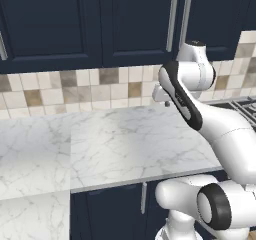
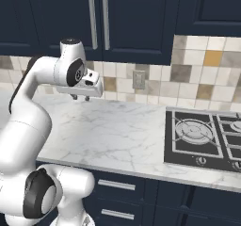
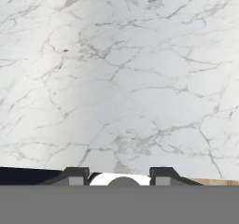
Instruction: Get the candle and the liquor from the cabinet and move them to the dining counter.
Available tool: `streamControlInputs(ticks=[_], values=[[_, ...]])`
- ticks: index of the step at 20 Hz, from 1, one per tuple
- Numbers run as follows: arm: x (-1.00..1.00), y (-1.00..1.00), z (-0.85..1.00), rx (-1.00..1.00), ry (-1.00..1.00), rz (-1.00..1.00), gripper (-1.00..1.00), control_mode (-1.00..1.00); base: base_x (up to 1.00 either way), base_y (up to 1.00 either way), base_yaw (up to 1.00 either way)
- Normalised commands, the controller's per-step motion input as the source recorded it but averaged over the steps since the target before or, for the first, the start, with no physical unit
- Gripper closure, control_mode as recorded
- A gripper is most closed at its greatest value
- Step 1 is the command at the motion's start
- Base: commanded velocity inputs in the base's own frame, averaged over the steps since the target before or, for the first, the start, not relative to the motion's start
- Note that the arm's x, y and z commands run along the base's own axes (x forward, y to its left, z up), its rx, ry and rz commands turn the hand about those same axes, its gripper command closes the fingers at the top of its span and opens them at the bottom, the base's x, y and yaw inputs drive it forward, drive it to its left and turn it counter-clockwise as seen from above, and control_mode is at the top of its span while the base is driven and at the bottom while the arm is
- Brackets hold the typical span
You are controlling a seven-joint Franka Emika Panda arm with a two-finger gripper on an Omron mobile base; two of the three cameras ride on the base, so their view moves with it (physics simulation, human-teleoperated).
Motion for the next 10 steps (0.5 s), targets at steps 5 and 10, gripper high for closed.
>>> streamControlInputs(ticks=[5, 10], values=[[-0.05, 0.02, 0.00, -0.01, 0.01, 0.01, -1.00, -1.00, 0.00, 0.00, 0.00], [-0.29, 0.12, 0.00, -0.09, -0.17, 0.01, -1.00, -1.00, 0.00, 0.00, 0.00]])
